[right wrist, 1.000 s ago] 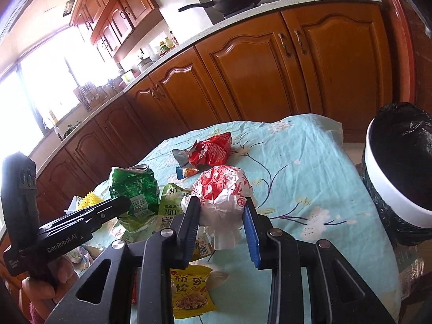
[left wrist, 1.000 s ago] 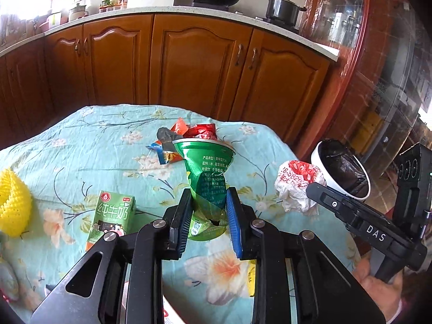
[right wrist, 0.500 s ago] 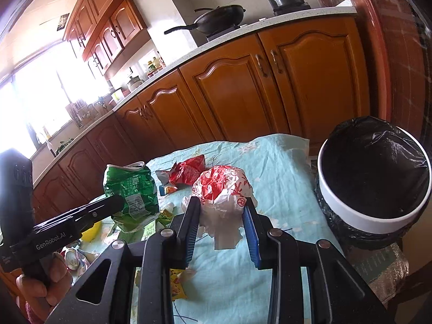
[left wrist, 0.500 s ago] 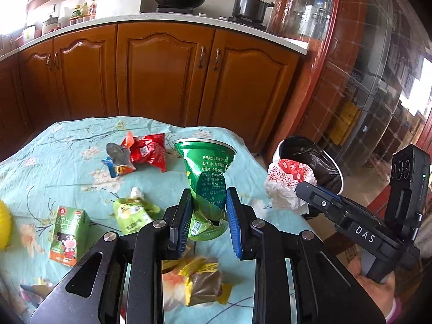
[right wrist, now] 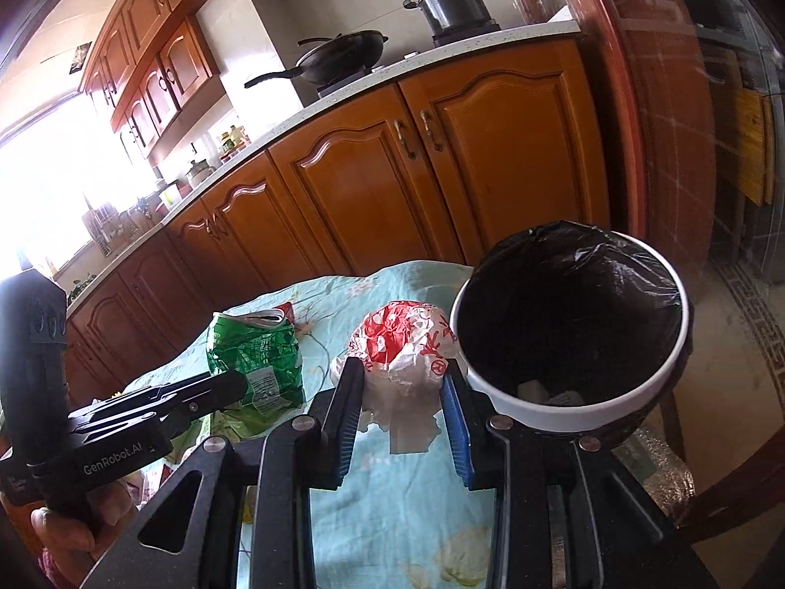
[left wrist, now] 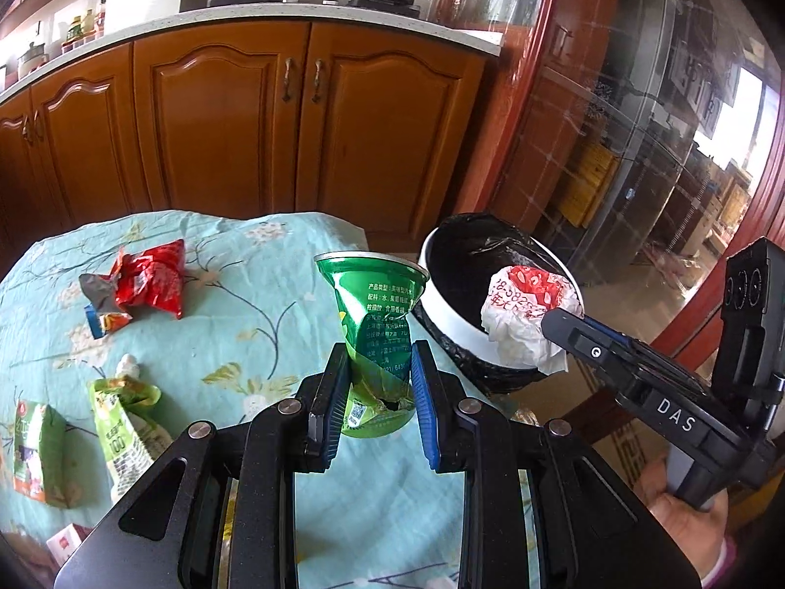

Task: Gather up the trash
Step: 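Carry the green can and red-white bag over the trash bin with both tools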

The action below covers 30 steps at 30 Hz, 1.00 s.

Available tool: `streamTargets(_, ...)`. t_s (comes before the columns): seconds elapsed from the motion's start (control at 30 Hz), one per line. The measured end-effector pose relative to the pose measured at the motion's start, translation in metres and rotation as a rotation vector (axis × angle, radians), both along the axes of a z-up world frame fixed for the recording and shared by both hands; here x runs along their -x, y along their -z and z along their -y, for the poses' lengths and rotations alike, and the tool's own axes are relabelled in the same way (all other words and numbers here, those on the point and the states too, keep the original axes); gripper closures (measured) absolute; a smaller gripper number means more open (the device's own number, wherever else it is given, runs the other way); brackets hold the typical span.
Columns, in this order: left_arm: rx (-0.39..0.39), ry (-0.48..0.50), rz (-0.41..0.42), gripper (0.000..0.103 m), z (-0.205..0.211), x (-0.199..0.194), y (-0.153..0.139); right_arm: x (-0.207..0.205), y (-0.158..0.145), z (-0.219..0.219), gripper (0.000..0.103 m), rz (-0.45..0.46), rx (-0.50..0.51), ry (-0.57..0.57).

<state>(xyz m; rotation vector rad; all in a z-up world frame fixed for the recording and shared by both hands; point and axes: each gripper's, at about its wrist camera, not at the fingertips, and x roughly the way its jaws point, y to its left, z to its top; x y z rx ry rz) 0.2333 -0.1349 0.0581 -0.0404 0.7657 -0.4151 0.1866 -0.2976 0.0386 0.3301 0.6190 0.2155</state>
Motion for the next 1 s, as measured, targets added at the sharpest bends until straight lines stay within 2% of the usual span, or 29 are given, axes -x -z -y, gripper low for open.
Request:
streamTargets(0.5, -0.033, 0.135, -0.037, 0.079, 0.086, -0.048, 0.000, -0.015, 0.009, 0.068, 0.071, -0.039, 0.042, 0.126)
streamTargets(0.7, -0.042, 0.173, -0.088, 0.079, 0.117, -0.076, 0.008, -0.030, 0.014, 0.093, 0.071, -0.060, 0.043, 0.152)
streamTargets(1.0, -0.102, 0.195, -0.128, 0.079, 0.150, -0.095, 0.026, -0.048, 0.026, 0.116, 0.071, -0.105, 0.022, 0.166)
